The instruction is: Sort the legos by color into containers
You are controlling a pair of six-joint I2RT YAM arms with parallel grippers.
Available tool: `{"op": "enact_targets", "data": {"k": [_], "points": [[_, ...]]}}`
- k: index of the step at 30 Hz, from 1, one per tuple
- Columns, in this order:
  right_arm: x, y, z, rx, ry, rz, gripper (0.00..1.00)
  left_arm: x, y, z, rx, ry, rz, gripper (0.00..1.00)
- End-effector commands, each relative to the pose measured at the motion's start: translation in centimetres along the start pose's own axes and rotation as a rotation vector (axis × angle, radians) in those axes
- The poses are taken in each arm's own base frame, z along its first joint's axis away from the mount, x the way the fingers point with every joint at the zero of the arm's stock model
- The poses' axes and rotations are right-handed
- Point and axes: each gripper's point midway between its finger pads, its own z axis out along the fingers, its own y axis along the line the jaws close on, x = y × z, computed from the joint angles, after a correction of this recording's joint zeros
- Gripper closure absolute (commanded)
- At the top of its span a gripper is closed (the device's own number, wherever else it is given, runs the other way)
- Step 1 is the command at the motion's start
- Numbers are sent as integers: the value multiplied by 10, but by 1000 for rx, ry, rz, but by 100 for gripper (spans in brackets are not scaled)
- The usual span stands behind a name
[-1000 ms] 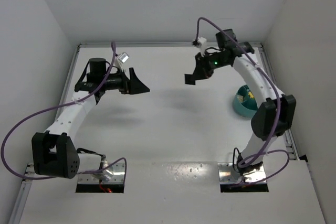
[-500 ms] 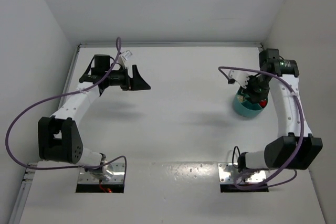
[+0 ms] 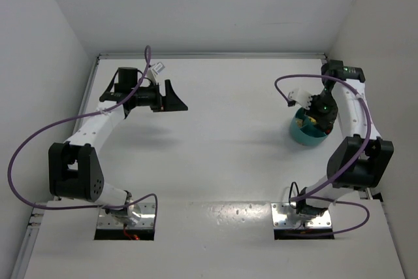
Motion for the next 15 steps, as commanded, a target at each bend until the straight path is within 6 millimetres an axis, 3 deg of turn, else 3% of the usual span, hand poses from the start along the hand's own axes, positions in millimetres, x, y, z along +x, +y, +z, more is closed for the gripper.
{"op": "enact_targets", "data": {"k": [1, 15], "points": [[4, 3, -2, -15, 28, -27, 100, -16, -12, 0, 34, -29, 42, 0], [-5, -7, 28, 0, 32, 13, 98, -14, -4, 5, 30, -18, 28, 0]]}}
